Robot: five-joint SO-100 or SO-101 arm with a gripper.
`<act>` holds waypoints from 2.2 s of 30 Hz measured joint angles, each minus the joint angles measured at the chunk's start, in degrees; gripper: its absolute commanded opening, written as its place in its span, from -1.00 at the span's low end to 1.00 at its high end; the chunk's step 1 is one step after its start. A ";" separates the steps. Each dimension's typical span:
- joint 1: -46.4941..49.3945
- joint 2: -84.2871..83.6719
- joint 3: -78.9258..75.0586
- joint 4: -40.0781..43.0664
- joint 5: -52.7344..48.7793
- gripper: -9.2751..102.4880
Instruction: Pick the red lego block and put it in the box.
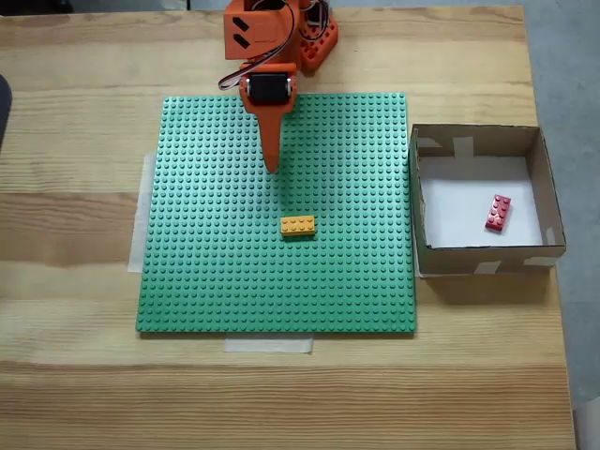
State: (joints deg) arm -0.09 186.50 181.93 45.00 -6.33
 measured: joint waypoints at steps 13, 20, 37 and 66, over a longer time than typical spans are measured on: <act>-0.18 0.00 0.00 0.00 -0.09 -0.85; 0.18 0.00 0.00 0.00 0.00 -0.85; 1.05 0.00 0.00 0.00 1.41 -0.85; 1.05 0.00 0.00 0.00 1.41 -0.85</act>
State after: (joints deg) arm 0.97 186.50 181.93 45.00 -4.92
